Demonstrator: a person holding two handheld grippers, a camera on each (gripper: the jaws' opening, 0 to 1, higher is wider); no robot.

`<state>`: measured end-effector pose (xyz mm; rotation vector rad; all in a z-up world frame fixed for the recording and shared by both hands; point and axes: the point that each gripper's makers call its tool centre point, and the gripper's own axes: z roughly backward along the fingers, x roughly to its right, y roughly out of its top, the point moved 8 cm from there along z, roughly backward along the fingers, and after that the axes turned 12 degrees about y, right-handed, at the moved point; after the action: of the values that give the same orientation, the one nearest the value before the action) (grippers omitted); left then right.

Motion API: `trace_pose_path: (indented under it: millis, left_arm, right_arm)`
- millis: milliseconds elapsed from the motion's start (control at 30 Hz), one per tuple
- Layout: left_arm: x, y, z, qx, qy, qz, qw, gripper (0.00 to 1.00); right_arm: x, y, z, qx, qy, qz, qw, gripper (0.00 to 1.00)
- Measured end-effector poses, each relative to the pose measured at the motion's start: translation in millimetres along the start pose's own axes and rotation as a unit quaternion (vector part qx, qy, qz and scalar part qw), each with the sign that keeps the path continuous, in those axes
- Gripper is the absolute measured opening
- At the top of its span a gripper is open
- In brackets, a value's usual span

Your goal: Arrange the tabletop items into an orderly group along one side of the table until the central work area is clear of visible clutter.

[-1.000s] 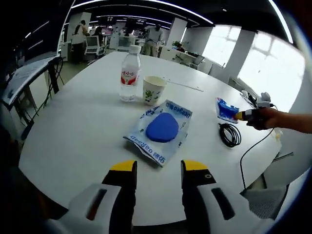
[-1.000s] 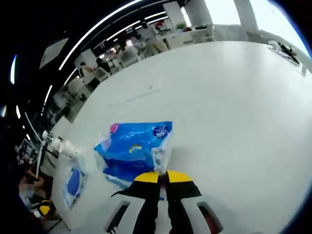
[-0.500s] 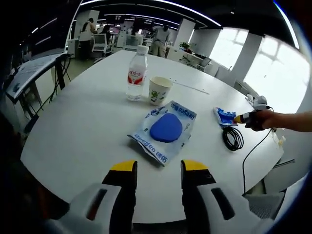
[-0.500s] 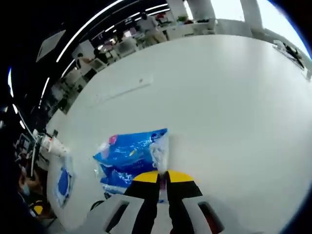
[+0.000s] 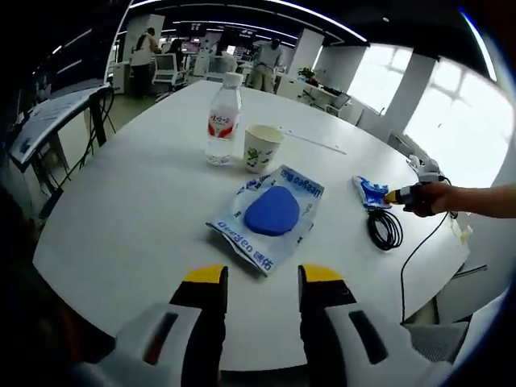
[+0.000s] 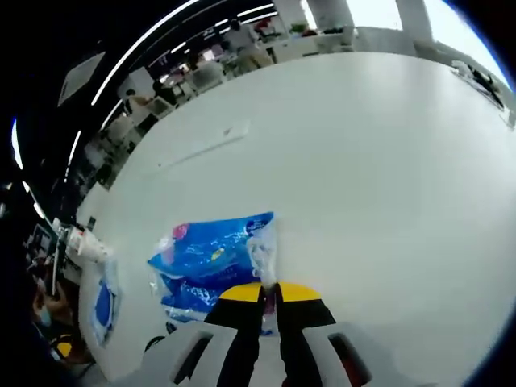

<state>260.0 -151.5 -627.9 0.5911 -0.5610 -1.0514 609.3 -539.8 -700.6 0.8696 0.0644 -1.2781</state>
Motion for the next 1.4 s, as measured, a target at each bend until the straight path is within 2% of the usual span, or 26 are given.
trace_pose_path:
  millis: [133,333,533,667,867,1033,1233,1400]
  left_arm:
    - [1.7,0.1,-1,-0.002,-0.003,0.005,1.0,0.33]
    - [3.0,0.4,-1,-0.002,-0.008,0.009,0.9999,0.32]
    - [-1.4,-6.8,-1,-0.008,-0.008,0.019,0.9998,0.32]
    - [-4.4,-9.8,0,-0.008,-0.009,0.044,0.999,0.31]
    - [-3.2,-12.6,-2,-0.012,-0.013,0.046,0.9988,0.31]
    - [-2.9,-13.2,-5,-0.014,-0.02,0.046,0.9987,0.31]
    - [-1.6,-14.5,-6,-0.015,-0.027,0.051,0.9982,0.3]
    - [-4.3,-20.0,-11,-0.026,-0.029,0.059,0.9975,0.3]
  right_arm:
    - [2,-2.1,4,-0.002,-0.003,-0.004,1.0,0.05]
    - [2,0.6,10,0.014,-0.001,-0.003,0.9999,0.09]
    - [-4,0.4,17,0.019,0.001,0.002,0.9998,0.1]
    - [-16,-9.6,28,0.021,0.0,0.002,0.9998,0.1]
    - [-23,-20.9,41,0.026,-0.001,-0.001,0.9997,0.11]
    - [-28,-22.8,49,0.032,-0.002,-0.003,0.9995,0.11]
    - [-36,-21.9,58,0.035,-0.006,0.01,0.9993,0.11]
    - [-49,-26.4,65,0.034,-0.004,0.029,0.999,0.12]
